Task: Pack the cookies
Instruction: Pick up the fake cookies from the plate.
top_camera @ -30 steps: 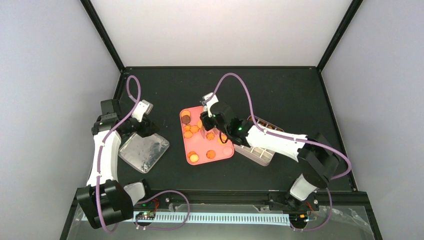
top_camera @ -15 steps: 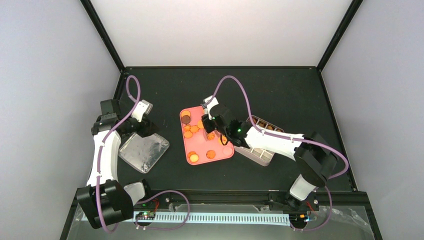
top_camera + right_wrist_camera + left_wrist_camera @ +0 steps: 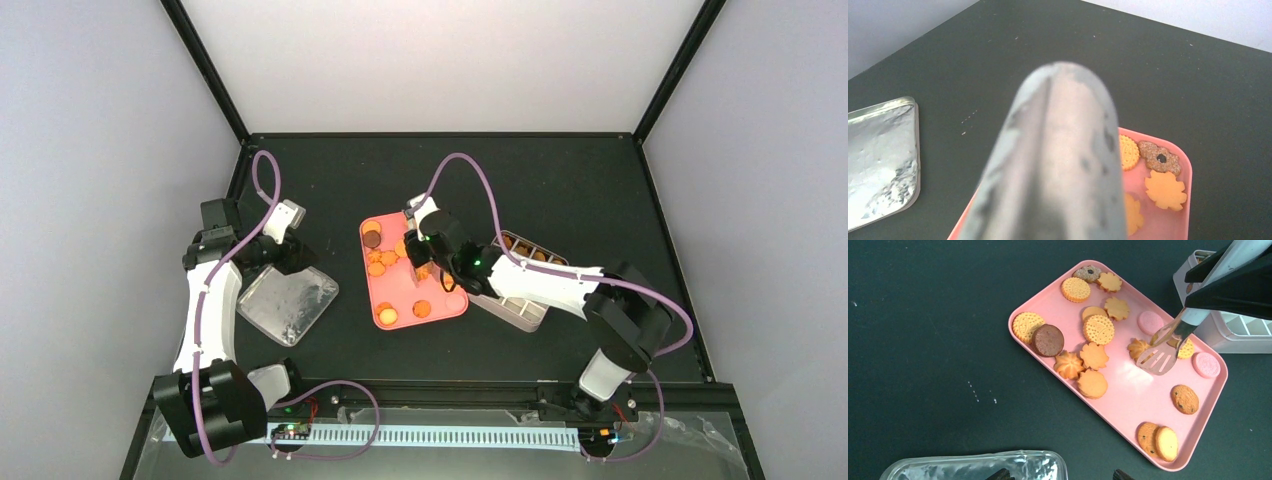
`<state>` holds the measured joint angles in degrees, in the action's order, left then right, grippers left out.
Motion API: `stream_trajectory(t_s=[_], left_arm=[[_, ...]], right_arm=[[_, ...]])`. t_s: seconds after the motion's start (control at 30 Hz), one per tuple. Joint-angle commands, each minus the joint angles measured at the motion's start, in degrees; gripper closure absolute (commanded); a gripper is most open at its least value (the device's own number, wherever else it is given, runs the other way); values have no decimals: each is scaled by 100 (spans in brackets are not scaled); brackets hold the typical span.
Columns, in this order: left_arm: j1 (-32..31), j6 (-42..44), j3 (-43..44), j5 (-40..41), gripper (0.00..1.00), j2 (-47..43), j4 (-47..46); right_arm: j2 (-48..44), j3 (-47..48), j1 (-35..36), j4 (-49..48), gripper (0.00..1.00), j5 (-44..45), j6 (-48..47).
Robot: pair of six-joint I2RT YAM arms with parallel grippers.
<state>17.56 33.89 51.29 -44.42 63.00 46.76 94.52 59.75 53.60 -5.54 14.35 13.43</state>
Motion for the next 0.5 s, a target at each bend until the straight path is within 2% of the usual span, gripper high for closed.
stream_trajectory(t_s=[0.0, 0.47], left_arm=[[50, 109, 176, -173, 47, -42, 52], [46, 126, 197, -171, 47, -70, 79]], right_arm=[[179, 166, 8, -117, 65, 41, -25], [309, 340, 9, -442, 65, 330, -240]])
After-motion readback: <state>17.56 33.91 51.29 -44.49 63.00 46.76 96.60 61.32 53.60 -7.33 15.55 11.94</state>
